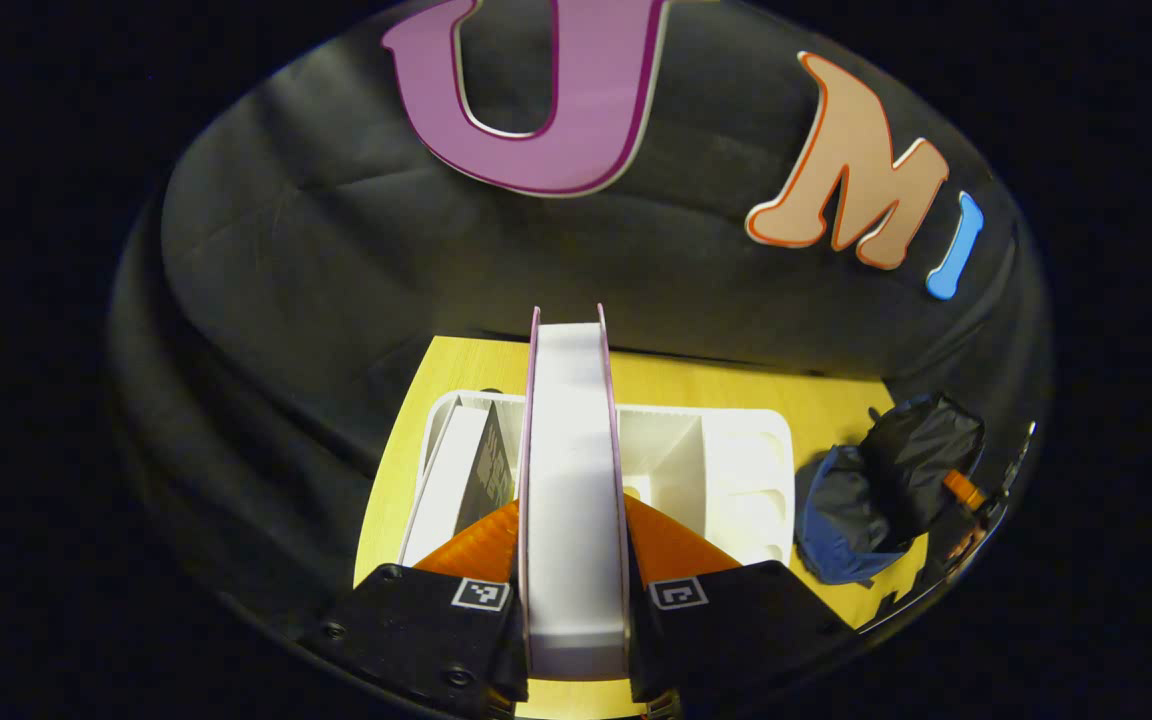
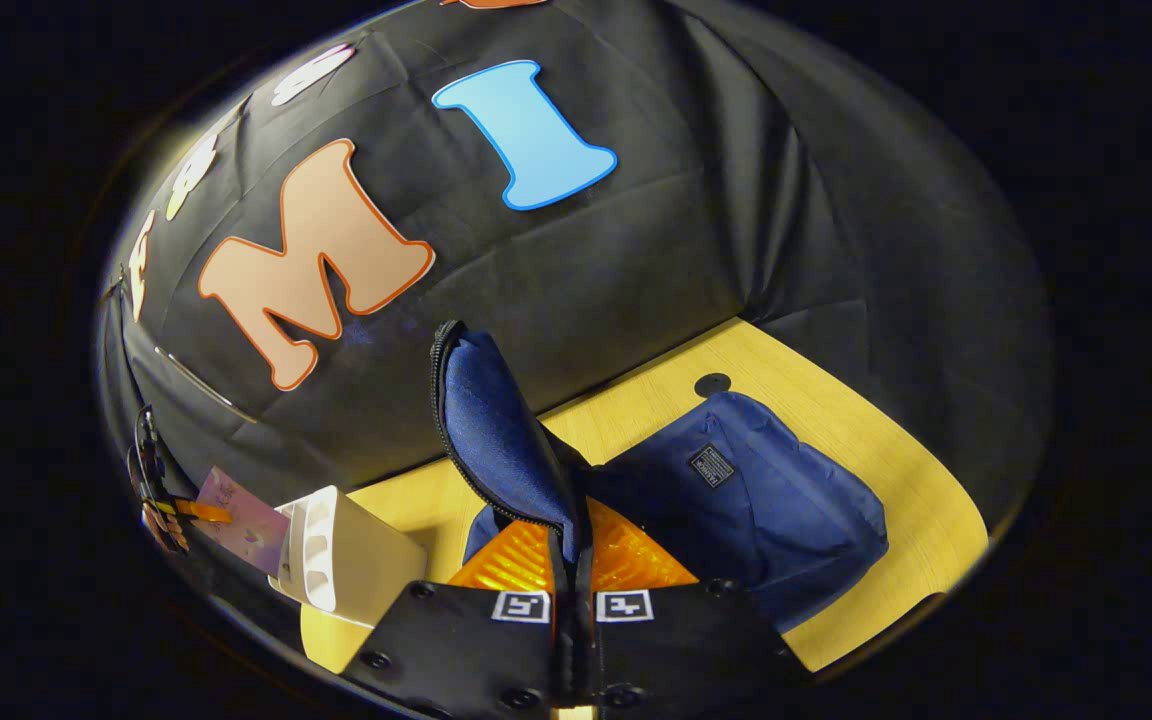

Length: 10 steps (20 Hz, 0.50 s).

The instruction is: Open the schoolbag, grab two books from the bookshelf and put them into the schoolbag.

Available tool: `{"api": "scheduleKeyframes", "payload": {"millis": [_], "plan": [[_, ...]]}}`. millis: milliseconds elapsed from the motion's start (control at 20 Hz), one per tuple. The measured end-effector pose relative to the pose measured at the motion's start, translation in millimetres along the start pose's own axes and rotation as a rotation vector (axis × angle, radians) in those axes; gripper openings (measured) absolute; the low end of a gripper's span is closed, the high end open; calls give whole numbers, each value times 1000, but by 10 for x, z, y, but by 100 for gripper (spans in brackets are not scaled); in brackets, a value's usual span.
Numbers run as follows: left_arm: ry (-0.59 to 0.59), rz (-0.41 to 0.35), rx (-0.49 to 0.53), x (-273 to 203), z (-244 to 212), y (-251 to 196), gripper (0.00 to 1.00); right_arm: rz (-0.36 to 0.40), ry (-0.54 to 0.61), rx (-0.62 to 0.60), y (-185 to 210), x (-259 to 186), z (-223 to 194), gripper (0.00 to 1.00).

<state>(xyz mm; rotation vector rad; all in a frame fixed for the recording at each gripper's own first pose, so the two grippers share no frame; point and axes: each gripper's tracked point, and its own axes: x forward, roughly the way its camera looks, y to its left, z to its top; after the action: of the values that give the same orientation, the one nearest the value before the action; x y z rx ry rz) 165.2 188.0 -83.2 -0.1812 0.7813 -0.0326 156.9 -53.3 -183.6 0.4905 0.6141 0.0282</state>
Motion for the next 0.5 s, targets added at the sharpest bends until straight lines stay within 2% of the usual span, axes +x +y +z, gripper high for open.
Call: {"api": "scheduleKeyframes", "payload": {"millis": [50,100,250,500], "plan": [[-8,-11,-16,-59,57,-8,34,0,-1,4,-2,-4,3,3],[-16,-23,-30,-114,115,-13,39,1,0,6,-1,-1,4,3],[-30,-53,-80,-268,225,10,35,2,0,9,0,6,-4,3],[-56,-117,-165,-437,314,4,35,0,0,11,-8,19,4,3]]}}
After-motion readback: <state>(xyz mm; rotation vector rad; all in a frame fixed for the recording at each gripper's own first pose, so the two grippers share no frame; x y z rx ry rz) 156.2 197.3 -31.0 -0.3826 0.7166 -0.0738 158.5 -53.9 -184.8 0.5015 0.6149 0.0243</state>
